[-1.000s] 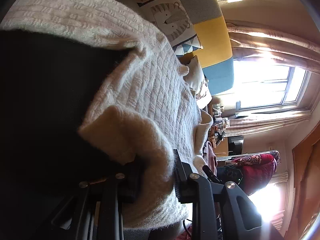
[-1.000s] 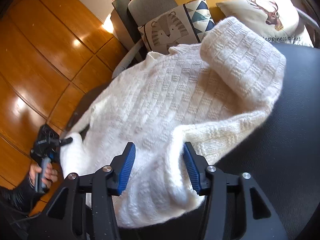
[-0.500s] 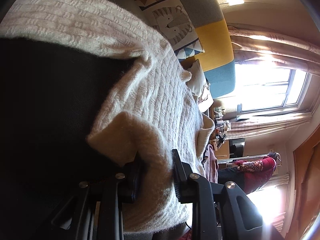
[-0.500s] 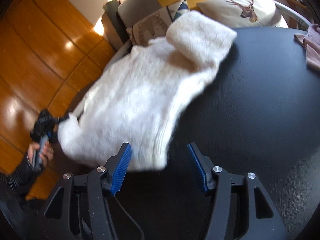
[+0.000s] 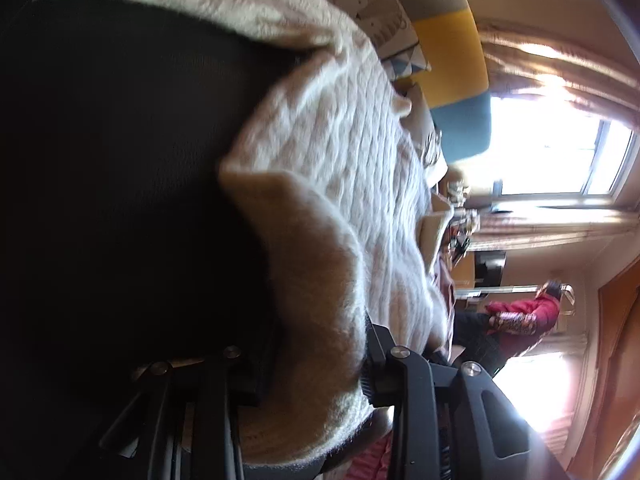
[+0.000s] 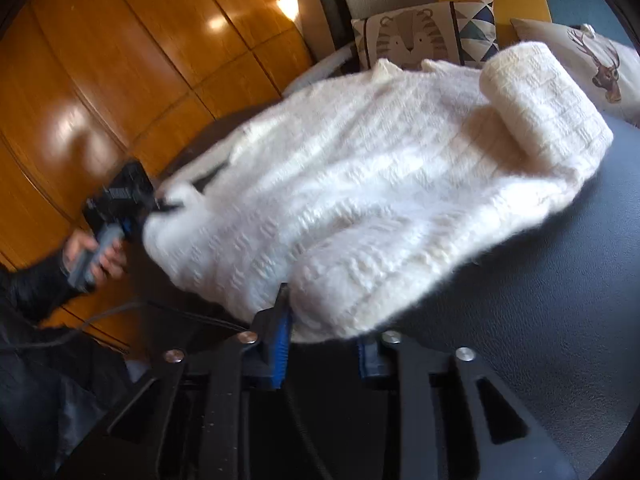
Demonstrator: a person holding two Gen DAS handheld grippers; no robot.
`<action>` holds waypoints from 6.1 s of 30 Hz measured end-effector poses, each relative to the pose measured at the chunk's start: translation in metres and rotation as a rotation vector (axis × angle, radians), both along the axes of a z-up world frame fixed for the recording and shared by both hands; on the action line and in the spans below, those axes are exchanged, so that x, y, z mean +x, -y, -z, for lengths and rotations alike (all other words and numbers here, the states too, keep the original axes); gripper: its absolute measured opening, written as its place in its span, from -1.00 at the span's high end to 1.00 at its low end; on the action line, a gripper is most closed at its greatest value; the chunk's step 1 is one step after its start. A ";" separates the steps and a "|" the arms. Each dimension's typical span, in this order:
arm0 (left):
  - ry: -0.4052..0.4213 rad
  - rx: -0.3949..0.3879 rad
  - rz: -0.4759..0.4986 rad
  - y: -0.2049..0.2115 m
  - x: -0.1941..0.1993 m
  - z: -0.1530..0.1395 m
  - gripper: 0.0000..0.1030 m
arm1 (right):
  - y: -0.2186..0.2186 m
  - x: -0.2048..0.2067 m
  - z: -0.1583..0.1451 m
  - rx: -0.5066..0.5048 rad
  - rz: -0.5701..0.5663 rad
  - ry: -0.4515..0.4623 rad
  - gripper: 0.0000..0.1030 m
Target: Fold clothes
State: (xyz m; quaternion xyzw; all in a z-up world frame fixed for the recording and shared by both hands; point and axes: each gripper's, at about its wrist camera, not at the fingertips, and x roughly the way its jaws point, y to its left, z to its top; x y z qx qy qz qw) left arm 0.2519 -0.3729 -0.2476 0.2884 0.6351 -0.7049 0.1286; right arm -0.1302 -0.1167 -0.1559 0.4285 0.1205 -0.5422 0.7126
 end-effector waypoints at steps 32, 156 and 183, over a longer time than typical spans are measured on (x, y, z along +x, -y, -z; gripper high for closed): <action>-0.043 -0.070 -0.134 0.078 -0.021 -0.010 0.43 | 0.118 -0.082 -0.004 0.031 0.405 0.059 -0.14; 0.449 -0.727 0.265 -0.116 0.103 -0.095 0.54 | -0.141 0.126 -0.017 0.288 0.557 -0.445 -0.01; 0.666 -0.808 0.279 -0.131 0.020 -0.065 -0.47 | -0.094 0.168 0.024 0.318 0.456 -0.445 -0.15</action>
